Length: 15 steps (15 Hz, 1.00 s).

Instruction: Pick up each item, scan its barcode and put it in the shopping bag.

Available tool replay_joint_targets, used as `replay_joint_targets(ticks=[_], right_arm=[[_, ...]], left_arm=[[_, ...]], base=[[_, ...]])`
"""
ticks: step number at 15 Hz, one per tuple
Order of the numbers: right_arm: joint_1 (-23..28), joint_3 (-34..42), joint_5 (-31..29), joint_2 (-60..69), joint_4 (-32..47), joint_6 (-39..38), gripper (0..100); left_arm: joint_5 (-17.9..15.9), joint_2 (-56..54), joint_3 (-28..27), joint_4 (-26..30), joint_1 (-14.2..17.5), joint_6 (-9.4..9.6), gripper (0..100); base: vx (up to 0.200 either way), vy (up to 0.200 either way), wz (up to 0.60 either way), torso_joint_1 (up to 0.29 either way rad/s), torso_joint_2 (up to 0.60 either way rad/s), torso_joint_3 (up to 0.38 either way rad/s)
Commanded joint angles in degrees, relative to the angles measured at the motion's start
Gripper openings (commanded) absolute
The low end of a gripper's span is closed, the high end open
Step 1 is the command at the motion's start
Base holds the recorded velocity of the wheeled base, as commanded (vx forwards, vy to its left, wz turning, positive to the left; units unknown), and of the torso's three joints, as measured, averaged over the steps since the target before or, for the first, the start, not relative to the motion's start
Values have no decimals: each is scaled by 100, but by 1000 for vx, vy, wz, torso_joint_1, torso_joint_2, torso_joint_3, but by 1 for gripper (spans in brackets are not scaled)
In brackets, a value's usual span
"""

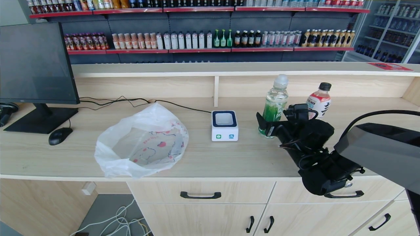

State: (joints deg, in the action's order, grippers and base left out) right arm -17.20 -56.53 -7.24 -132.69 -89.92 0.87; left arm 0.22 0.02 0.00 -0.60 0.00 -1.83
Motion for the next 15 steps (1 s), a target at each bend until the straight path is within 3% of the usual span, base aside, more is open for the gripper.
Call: replay_joint_targets(ticks=[1, 7, 15], right_arm=[[-3, -183, 3, -134, -8, 10, 100], [41, -631, 12, -389, -8, 10, 100], [191, -816, 56, -494, 1, 10, 100]], left_arm=[[4, -2, 0, -2, 0, -2, 100], [4, 6, 0, -11, 0, 42, 100], [4, 6, 0, -11, 0, 262, 100]], base=[[0, 0, 0, 0, 0, 0], [0, 0, 0, 0, 0, 0], [0, 0, 0, 0, 0, 0]])
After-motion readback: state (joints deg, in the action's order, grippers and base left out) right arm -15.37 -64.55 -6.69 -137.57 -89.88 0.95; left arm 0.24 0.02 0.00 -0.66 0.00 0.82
